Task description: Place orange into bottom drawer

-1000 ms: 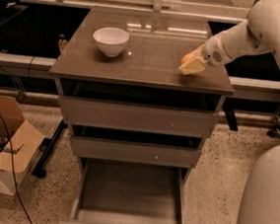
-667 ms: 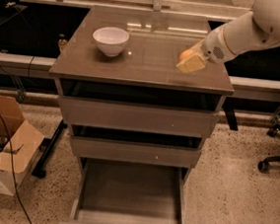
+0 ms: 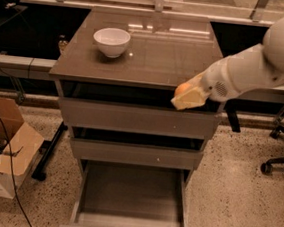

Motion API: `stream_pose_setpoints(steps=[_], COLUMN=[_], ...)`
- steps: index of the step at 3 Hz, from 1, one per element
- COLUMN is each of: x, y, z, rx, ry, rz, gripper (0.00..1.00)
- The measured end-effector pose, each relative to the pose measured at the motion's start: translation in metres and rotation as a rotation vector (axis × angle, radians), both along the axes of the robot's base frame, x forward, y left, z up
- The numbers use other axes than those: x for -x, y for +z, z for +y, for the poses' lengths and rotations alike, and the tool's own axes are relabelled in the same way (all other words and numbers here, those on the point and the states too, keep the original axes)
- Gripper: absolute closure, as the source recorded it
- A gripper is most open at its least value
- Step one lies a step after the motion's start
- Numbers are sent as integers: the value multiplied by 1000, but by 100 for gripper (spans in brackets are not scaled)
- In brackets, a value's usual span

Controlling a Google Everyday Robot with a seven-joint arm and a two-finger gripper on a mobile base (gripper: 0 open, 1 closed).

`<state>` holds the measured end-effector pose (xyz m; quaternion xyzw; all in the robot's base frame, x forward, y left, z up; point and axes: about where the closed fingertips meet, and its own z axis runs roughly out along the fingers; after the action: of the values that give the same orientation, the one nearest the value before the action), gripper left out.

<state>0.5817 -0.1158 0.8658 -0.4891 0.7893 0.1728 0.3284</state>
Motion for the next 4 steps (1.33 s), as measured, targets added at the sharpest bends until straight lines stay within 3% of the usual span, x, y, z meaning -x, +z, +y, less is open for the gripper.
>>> stream_pose_setpoints(steps=[1, 2, 3, 4], x=[44, 74, 72, 71], y=[-61, -160, -184, -188], z=[-1, -21, -24, -21], rx=[-94, -164, -172, -155], ry=[-68, -173, -216, -214], rz=[115, 216, 215, 224], gripper=[100, 100, 100, 100])
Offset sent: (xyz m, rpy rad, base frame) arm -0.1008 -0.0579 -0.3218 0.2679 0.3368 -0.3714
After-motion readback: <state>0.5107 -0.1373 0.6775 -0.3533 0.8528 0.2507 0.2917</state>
